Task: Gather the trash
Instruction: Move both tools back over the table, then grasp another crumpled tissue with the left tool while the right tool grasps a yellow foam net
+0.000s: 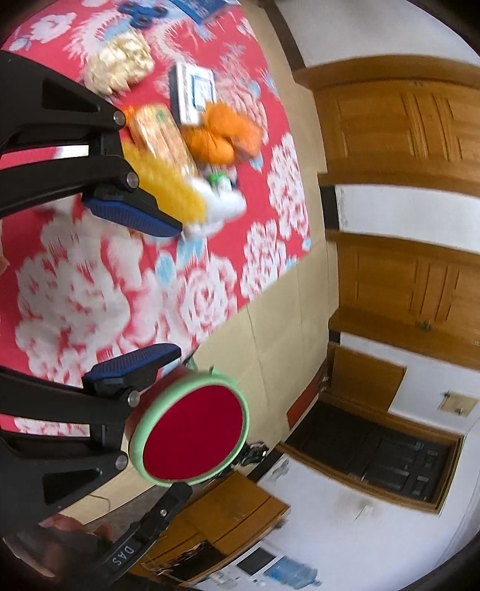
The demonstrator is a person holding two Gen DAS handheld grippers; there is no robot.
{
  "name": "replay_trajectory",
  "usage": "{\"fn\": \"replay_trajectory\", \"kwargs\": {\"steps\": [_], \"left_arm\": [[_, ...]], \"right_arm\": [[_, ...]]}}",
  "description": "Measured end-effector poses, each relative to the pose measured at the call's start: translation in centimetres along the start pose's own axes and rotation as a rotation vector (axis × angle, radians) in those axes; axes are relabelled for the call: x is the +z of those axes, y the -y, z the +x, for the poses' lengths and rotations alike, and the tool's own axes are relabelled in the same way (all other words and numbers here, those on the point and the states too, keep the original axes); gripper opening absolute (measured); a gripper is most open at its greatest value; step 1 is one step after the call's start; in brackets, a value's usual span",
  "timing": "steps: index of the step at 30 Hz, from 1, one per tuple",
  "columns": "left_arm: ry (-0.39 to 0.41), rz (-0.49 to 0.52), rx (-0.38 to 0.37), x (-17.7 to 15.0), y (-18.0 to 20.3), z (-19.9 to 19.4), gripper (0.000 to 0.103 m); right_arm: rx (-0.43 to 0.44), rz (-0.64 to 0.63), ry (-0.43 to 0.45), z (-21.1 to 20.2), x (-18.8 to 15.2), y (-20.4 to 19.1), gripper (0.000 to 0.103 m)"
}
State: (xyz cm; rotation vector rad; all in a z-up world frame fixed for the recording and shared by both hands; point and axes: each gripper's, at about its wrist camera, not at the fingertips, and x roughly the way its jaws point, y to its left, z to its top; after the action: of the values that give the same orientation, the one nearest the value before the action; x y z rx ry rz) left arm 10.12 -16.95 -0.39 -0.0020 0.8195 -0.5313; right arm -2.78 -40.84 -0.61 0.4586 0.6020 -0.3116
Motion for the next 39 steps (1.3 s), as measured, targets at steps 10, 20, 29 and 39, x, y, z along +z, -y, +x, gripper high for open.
{"fn": "replay_trajectory", "kwargs": {"steps": [10, 20, 29, 39], "left_arm": [[0.019, -0.121, 0.097, -1.5, -6.6, -2.1, 0.06], [0.031, -0.196, 0.167, -3.1, -11.1, -4.0, 0.06], [0.029, -0.276, 0.24, -4.3, -15.3, -4.7, 0.06], [-0.016, -0.327, 0.274, -5.5, -18.0, -3.2, 0.06]], "right_arm": [[0.061, -0.06, -0.055, 1.3, -1.3, -4.0, 0.076], [0.122, -0.126, -0.11, 2.7, -2.4, -8.1, 0.08], [0.174, -0.189, -0.163, 4.3, -3.7, -12.0, 0.088], [0.222, -0.266, -0.235, 6.2, -5.5, -16.1, 0.092]]}}
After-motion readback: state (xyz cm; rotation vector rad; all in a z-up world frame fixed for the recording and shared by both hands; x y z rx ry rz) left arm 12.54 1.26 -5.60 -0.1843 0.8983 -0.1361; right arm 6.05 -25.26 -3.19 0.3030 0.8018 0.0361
